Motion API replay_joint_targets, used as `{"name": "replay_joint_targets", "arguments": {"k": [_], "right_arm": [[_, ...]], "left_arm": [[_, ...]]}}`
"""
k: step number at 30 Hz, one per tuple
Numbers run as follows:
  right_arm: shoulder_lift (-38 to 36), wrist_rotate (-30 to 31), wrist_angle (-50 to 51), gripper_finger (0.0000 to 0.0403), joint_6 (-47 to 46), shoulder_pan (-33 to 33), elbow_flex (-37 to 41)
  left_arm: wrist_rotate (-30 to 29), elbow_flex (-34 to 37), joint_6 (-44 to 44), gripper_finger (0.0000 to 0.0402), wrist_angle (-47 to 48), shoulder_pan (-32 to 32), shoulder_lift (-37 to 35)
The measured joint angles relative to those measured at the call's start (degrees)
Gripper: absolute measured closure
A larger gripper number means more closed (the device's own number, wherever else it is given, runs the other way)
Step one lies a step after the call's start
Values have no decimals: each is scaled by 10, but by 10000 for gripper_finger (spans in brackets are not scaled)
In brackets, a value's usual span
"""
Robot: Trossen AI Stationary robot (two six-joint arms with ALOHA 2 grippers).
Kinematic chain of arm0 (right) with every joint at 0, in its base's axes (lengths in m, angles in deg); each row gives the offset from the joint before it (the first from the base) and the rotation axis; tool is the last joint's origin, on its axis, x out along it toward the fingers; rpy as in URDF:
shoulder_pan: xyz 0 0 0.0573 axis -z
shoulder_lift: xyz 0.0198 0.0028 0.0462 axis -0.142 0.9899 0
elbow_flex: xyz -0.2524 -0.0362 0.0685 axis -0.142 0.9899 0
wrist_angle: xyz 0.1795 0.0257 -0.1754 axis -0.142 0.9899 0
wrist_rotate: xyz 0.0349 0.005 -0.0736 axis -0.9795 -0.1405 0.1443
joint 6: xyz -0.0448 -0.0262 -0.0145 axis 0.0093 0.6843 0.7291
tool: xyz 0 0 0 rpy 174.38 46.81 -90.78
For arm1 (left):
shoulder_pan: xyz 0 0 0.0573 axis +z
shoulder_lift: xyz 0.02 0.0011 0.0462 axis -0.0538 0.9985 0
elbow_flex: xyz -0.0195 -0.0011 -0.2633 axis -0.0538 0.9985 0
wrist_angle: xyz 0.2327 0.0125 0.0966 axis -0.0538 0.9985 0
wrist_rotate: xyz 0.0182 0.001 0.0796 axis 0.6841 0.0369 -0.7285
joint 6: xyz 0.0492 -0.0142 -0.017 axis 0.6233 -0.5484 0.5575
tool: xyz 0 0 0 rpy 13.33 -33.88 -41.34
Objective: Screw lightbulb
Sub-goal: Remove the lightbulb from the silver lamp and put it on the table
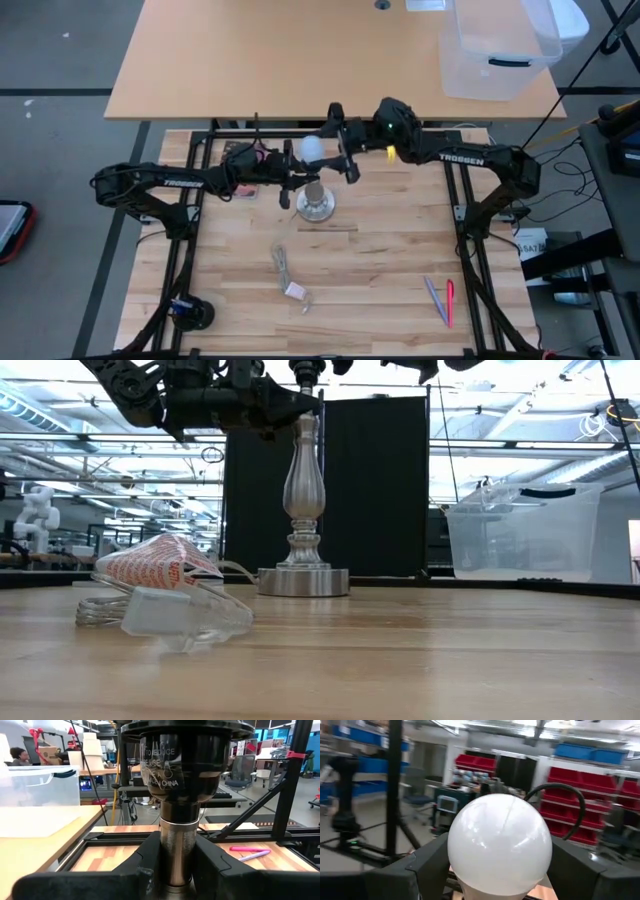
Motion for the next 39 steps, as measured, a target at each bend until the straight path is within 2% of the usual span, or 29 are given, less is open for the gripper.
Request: {"name": "replay_joint_targets", "arguments": {"k": [9,16,21,28,35,39], "right_arm": [[1,-89,-7,127,-14,37,0],[2,-93,-27,126,-20,33,2],[1,-71,-30,126,-18,16,3],[1,-63,-38,126,-28,6,3],[0,-67,-38,126,-54,6,3],[-1,-70,-34,126,-68,8,3]], "left_arm": [[-3,-1,-7,326,0,-1,1],[13,-1,-16,326,-5,-1,1],[31,-12,-20,326,4,-10,0],[28,-20,-26,326,5,-20,4],[12,-23,-38,326,-83,-31,59],[14,-46,-47,326,-99,-34,101]]}}
